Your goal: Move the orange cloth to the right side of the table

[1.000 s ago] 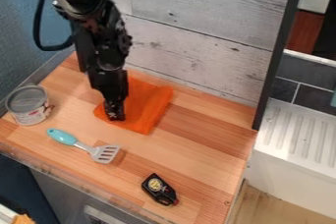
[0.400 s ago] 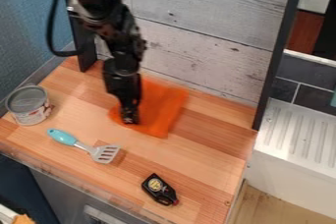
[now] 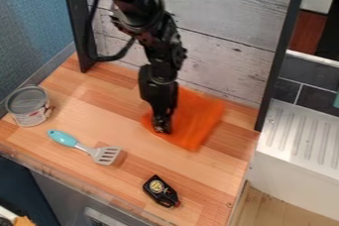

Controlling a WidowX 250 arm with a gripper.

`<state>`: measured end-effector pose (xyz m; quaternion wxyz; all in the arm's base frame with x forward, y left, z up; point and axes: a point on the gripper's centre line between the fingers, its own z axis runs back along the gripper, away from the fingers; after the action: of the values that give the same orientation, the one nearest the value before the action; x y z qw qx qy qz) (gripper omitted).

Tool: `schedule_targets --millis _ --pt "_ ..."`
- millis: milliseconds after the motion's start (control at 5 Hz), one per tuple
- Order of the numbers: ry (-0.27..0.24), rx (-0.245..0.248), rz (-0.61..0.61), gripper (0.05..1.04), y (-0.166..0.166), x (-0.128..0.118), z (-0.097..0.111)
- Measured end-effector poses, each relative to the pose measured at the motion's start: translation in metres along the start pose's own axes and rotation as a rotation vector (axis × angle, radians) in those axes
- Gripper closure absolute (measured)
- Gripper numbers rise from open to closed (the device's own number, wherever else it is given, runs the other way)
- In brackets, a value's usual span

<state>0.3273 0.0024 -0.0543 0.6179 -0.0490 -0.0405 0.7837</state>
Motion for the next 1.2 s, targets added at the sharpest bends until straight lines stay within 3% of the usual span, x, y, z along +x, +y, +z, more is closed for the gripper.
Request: schedule_targets --millis 200,400,800,1000,1200 --pt "0.01 0.037 -0.089 0.083 0.025 -0.027 0.001" --pt "0.015 0.055 -0.125 0.083 0.039 -0.036 0.003" --pt "0.008 0.062 -0.129 0.083 0.045 -0.032 0.006" --pt "0.0 0.034 -0.117 0.083 0.042 -0.028 0.021" --pt "-0.001 -0.035 -0.107 0.083 0.038 -0.027 0.046"
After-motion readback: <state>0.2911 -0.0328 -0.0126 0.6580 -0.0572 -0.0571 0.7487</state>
